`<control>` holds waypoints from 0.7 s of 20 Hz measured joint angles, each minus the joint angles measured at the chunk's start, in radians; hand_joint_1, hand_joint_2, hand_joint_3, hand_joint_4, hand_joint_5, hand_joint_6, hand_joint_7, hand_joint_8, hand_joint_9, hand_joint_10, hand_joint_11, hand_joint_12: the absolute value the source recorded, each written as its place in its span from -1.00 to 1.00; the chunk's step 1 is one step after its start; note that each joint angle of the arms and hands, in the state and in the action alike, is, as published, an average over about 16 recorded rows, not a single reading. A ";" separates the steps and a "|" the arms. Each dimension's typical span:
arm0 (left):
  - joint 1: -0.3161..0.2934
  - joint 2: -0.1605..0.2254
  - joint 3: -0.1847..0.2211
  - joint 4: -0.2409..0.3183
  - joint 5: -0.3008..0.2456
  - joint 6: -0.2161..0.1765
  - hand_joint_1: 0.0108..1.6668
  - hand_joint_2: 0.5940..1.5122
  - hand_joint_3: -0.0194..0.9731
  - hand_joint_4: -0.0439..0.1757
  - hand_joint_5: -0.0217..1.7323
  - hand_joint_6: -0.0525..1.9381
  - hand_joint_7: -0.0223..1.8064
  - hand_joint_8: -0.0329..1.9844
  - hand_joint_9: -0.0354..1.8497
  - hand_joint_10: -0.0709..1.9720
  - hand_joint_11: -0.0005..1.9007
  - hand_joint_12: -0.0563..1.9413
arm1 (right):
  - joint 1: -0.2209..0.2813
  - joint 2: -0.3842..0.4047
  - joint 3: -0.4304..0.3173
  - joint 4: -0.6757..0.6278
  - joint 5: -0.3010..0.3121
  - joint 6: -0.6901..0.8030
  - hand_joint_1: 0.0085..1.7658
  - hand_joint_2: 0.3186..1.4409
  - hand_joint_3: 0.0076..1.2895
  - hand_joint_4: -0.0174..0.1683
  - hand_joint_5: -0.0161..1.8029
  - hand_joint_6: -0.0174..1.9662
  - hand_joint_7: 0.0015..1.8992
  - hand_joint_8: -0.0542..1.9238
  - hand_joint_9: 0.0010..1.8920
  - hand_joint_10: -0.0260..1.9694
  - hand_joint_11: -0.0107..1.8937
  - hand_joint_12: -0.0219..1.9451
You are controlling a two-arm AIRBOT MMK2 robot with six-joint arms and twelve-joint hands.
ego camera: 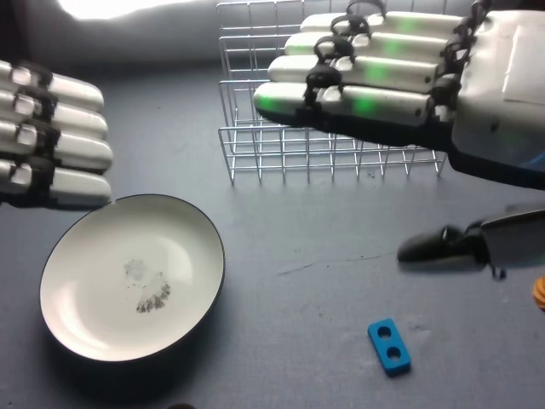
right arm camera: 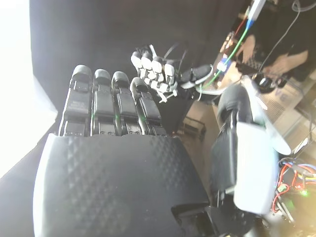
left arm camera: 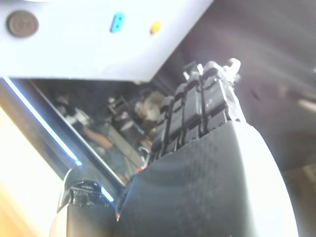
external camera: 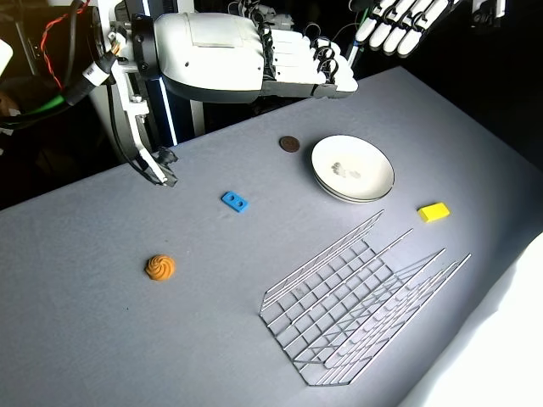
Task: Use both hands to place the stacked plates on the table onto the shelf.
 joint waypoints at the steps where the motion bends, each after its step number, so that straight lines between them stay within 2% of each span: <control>1: 0.029 -0.005 0.004 -0.019 0.008 0.018 -1.00 0.06 -0.94 -0.56 -0.95 -0.97 -0.95 -0.98 -0.94 -0.93 -0.98 -0.96 | 0.000 -0.001 0.000 0.001 -0.006 -0.006 -0.25 0.35 -0.98 -0.77 -0.96 -0.96 -0.99 -0.93 -0.99 -0.96 -0.97 -0.97; 4: 0.131 -0.021 0.016 -0.089 0.033 0.081 -1.00 0.05 -0.94 -0.56 -0.95 -0.97 -0.95 -0.98 -0.94 -0.93 -0.98 -0.96 | 0.005 -0.003 -0.001 0.012 -0.024 -0.037 -0.01 0.29 -0.98 -0.77 -0.96 -0.96 -0.99 -0.93 -0.99 -0.96 -0.97 -0.97; 8: 0.292 -0.051 0.034 -0.191 0.073 0.183 -1.00 0.05 -0.94 -0.56 -0.95 -0.97 -0.95 -0.98 -0.95 -0.93 -0.98 -0.96 | 0.026 -0.013 -0.001 0.033 -0.047 -0.086 0.26 0.27 -0.98 -0.77 -0.96 -0.96 -0.99 -0.92 -0.99 -0.96 -0.97 -0.97; 14: 0.530 -0.098 0.044 -0.331 0.127 0.341 -0.99 0.06 -0.94 -0.56 -0.95 -0.97 -0.96 -0.98 -0.95 -0.93 -0.98 -0.96 | 0.066 -0.052 -0.001 0.070 -0.083 -0.162 0.29 0.33 -0.98 -0.78 -0.96 -0.96 -0.99 -0.93 -0.99 -0.96 -0.97 -0.97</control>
